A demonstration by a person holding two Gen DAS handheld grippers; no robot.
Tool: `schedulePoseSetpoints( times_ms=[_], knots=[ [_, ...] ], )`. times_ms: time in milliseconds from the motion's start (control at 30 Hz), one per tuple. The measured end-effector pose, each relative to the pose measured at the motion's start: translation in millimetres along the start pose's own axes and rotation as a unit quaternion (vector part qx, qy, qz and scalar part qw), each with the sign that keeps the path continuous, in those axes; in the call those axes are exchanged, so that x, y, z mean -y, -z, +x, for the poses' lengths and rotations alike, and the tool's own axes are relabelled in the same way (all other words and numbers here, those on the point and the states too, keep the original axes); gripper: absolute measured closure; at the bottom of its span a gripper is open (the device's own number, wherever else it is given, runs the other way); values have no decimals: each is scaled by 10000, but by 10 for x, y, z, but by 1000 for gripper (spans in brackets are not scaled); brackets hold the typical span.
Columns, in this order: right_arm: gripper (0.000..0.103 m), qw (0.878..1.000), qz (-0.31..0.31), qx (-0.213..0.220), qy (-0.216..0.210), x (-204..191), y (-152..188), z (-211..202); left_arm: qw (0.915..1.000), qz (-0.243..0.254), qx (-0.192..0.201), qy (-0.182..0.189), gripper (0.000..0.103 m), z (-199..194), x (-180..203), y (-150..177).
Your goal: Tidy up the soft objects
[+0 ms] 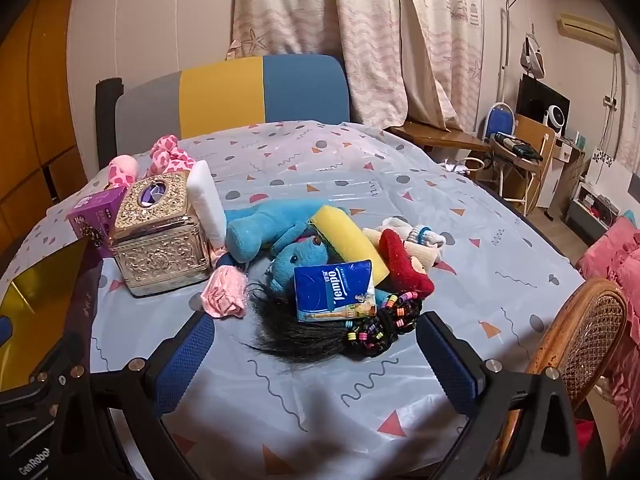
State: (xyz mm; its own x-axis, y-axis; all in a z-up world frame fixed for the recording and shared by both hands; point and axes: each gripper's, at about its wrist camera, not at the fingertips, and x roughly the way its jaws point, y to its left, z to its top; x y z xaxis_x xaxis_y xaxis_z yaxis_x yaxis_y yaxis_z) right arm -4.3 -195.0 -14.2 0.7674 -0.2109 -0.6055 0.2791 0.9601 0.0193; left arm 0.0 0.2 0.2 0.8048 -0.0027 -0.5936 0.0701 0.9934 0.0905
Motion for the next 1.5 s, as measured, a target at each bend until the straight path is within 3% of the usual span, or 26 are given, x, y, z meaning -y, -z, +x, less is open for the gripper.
schedulePoseSetpoints(
  times_ms=[133,200,400,1500],
  knots=[
    [0,9998,-141,-91,72,-30,-7,36,9998,-124,17,126,0,-38,-6,22],
    [0,9998,-180,-95,38,-60,-12,53,9993,-253,-160,239,0,42,-83,19],
    [0,9998,-190,11,-97,-75,-11,85,9995,-101,-161,247,0,86,-85,20],
    [0,9995,-284,-70,-134,-164,-61,182,9982,-236,-463,288,0,247,-166,52]
  ],
)
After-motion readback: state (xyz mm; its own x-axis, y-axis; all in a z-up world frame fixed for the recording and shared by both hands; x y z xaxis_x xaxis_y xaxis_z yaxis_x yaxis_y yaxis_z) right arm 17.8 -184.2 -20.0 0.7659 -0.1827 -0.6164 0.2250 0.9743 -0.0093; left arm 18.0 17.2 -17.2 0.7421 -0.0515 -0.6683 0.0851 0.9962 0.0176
